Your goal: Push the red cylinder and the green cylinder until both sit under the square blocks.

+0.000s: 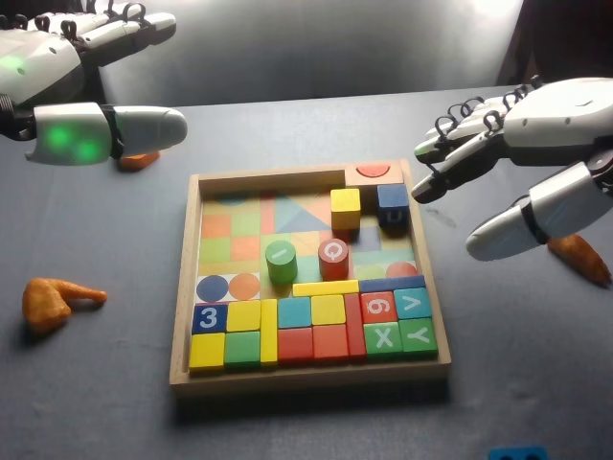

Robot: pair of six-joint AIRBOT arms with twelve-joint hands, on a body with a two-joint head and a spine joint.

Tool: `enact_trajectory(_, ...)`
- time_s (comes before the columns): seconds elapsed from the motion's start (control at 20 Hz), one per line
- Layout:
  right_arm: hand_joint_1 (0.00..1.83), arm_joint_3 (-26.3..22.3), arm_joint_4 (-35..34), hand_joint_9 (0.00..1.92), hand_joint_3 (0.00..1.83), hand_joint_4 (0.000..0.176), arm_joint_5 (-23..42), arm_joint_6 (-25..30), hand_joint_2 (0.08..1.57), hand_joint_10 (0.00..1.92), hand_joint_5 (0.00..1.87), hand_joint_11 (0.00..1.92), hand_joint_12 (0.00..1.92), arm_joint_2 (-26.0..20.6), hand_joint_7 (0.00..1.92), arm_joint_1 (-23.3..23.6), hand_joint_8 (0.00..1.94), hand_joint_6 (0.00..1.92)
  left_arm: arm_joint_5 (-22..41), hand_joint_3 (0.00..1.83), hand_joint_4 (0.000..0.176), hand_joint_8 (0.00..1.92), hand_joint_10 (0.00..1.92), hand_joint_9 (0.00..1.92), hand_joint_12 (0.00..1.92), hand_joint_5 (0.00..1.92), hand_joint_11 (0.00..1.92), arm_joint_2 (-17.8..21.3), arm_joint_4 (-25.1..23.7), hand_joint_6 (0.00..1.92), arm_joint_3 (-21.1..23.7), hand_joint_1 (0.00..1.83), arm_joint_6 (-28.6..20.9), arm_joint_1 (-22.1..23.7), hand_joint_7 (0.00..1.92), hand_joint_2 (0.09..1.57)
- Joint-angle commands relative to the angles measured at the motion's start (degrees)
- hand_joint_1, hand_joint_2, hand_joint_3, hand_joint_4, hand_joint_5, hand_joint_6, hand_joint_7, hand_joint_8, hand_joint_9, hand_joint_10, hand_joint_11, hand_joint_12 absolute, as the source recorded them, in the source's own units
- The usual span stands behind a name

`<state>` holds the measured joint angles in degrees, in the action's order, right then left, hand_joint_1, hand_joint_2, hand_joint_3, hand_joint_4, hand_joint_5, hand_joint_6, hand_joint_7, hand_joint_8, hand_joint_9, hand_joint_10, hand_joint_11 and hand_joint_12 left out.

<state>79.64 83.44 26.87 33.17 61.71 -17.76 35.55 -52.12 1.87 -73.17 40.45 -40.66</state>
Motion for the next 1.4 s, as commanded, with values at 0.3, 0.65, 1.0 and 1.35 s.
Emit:
enact_trajectory(0.3, 0.33, 2.0, -2.7, 0.04, 0.00, 0.071, 3.1, 0.4, 1.09, 0.00, 0.47, 0.00, 0.62, 3.1, 0.14, 0.1, 0.00, 0.00, 6.4, 0.00, 0.144, 0.00, 0.00, 0.00, 0.26, 0.05, 0.00, -0.8, 1.0, 0.00, -1.2, 0.00, -0.2, 0.8, 0.00, 1.01)
enact_trajectory(0.65, 0.28, 3.8, -1.4, 0.06, 0.00, 0.098, 3.5, 0.7, 1.09, 0.01, 0.50, 0.00, 0.81, 6.1, 0.19, 0.4, 0.00, 0.00, 5.8, 0.00, 0.125, 0.00, 0.00, 0.00, 0.20, 0.05, 0.00, -1.5, 1.0, 0.00, -1.7, 0.00, -0.2, 1.2, 0.00, 1.02)
enact_trajectory(1.0, 0.28, 5.2, 1.0, 0.06, 0.00, 0.123, 3.5, 1.9, 1.10, 0.00, 0.51, 0.00, 0.83, 8.5, 0.18, 0.7, 0.00, 0.00, 5.5, 0.00, 0.130, 0.00, 0.00, 0.00, 0.17, 0.04, 0.00, -1.8, 0.9, 0.00, -2.0, 0.00, -0.2, 1.4, 0.00, 1.00)
enact_trajectory(1.35, 0.29, 7.0, 1.4, 0.05, 0.00, 0.134, 3.1, 1.9, 1.10, 0.00, 0.51, 0.00, 0.72, 11.3, 0.18, 0.7, 0.00, 0.00, 5.5, 0.00, 0.136, 0.00, 0.00, 0.00, 0.28, 0.05, 0.00, -1.8, 0.9, 0.00, -2.1, 0.00, -0.2, 1.6, 0.00, 1.00)
